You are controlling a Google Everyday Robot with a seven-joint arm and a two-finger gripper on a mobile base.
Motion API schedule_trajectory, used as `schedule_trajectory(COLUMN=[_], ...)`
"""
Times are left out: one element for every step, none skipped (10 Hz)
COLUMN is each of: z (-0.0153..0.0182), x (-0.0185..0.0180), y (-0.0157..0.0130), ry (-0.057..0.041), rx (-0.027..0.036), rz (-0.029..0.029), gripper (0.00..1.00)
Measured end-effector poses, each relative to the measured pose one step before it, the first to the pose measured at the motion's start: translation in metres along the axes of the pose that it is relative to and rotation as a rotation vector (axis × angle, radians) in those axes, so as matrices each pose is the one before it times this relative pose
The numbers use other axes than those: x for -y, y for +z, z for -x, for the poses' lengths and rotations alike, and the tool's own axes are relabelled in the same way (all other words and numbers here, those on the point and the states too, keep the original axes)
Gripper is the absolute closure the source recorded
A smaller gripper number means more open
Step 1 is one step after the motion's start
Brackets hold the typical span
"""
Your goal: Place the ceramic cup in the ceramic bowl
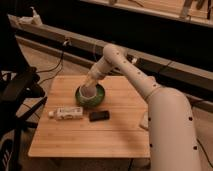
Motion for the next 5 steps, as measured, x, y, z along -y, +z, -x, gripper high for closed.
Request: schedule_trajectory(z=[-0.00141,-0.00071,0.00044,-0.00198,-0.00182], x=[0.0002,0.00034,0.00085,0.00081,0.0008], y=[-0.00016,0.00008,-0.00134,-0.00232,-0.00245], ry=[0.00393,0.0029,0.00272,0.01118,0.00977], rx=[-0.00085,-0.00177,-0.00381,-0.00753,-0.00586], rz=[-0.00074,-0.00057,-0.00379,-0.01163,-0.01058], gripper=[0.21,0.2,0.2,0.2,0.21])
